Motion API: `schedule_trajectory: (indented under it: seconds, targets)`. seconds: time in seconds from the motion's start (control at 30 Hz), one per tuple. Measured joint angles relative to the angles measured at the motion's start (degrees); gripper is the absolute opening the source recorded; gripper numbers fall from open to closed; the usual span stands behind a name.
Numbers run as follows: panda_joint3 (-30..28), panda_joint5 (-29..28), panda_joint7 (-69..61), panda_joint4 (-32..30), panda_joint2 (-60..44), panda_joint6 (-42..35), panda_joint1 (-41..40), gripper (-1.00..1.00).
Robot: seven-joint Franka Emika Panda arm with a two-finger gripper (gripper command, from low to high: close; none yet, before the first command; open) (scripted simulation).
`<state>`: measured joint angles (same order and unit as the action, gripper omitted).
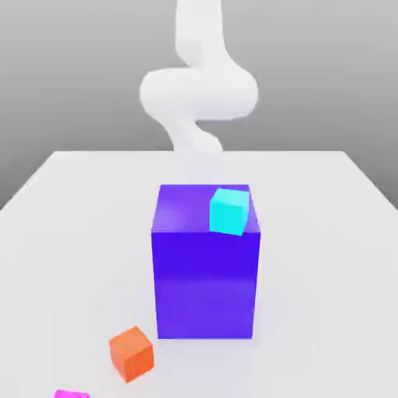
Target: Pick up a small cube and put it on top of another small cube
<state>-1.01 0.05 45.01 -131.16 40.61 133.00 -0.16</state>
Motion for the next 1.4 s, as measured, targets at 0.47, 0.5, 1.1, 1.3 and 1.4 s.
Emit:
schedule_trajectory:
  seconds: [0.47,0.5,1.1,1.3,1.4]
  targets:
    - [-6.3,2.3,-6.2,3.5,-29.4,6.9,-1.1,0.0]
    - [-6.7,2.7,-6.8,3.7,-31.5,7.3,-1.3,0.0]
    - [-7.6,8.3,-16.0,8.6,-69.0,17.7,-8.8,0.0]
    - [-6.4,9.5,-16.9,9.8,-74.3,21.6,-9.8,-1.0]
    - [-6.2,9.7,-17.1,10.0,-75.0,22.0,-9.9,-1.0]
